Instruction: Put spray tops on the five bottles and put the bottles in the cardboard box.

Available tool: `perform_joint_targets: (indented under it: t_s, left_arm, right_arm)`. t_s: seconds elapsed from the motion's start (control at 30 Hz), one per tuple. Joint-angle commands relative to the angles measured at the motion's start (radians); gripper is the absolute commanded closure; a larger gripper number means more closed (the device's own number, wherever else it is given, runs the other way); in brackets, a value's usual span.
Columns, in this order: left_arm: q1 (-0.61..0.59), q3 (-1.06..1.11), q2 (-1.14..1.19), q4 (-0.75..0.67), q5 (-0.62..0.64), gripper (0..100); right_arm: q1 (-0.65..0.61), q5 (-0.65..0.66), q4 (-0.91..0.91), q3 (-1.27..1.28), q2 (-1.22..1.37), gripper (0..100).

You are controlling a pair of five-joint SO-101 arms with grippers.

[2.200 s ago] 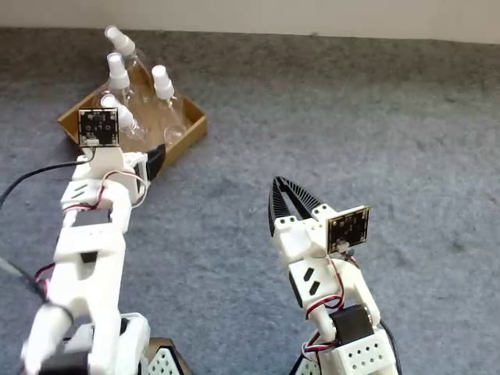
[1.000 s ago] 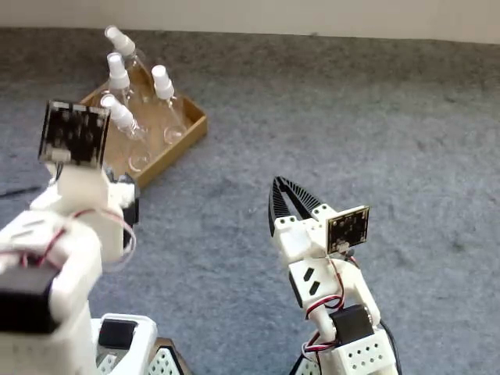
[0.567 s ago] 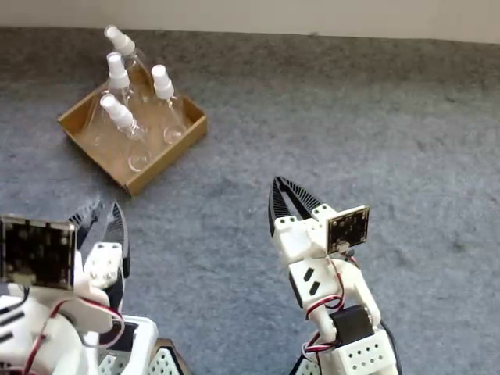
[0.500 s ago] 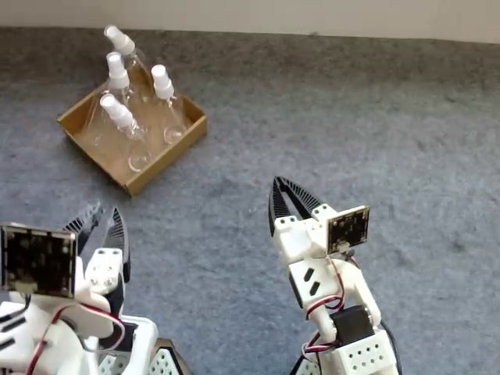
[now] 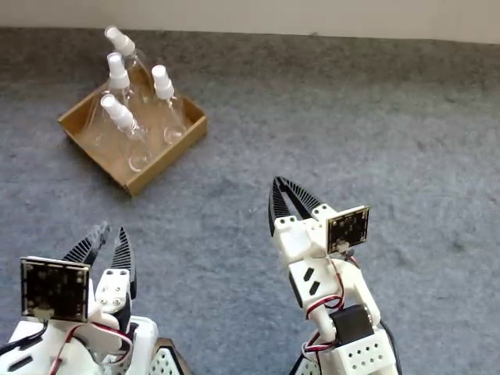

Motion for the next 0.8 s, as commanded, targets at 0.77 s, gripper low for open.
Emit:
perform_joint_targets:
  t_s: [0.77]
  left_arm:
    - [0.015,0.625,-0.154,-0.35,-0.098,100]
  right_arm:
    - [0.015,0.009,0.013,0.153,0.001,99.1]
